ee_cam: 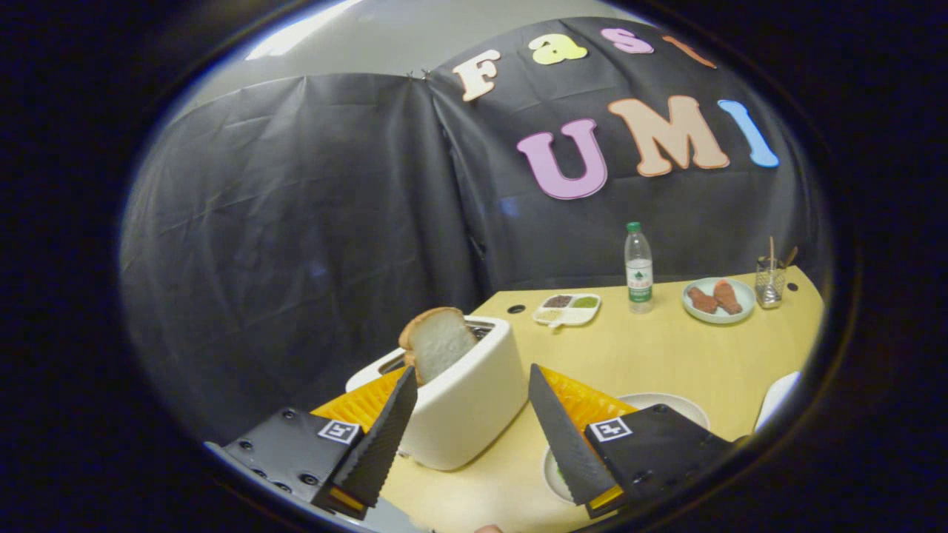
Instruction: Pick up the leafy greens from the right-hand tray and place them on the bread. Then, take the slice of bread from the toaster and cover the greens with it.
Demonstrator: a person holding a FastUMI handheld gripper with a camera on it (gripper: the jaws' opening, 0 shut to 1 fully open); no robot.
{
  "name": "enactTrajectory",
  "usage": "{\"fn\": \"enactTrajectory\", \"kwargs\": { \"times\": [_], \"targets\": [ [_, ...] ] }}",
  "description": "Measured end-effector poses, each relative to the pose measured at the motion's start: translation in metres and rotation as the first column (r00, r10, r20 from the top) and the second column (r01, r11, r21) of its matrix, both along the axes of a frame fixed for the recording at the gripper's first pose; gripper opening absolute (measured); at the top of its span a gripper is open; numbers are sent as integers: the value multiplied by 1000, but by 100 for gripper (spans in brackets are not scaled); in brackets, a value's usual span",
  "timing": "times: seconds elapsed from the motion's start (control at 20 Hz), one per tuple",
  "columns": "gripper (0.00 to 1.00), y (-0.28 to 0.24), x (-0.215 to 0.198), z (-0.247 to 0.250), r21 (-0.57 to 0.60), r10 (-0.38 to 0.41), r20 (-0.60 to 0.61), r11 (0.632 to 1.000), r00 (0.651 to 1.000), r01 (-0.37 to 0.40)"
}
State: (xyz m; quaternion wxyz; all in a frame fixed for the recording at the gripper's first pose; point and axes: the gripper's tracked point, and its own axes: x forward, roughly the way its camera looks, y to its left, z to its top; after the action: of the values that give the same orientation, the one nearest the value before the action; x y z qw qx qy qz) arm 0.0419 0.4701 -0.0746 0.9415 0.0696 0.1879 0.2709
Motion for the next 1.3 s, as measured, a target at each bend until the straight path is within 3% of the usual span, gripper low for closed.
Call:
{"fn": "enactTrajectory", "kwargs": {
  "times": [0.3, 0.4, 0.7, 0.9, 1.05, 1.3],
  "targets": [
    [96, 66, 0, -11, -135, 97, 0, 986, 995, -96],
    [96, 85, 2, -17, -129, 108, -8, 986, 994, -108],
    [95, 102, 34, -36, -99, 38, -67, 994, 997, -44],
    [94, 100, 52, -40, -135, -23, -35, 991, 999, 18],
    [73, 96, 60, -45, -163, -60, -19, 985, 998, 56],
    [38, 90, 59, -48, -195, -61, -10, 979, 998, 58]
  ]
}}
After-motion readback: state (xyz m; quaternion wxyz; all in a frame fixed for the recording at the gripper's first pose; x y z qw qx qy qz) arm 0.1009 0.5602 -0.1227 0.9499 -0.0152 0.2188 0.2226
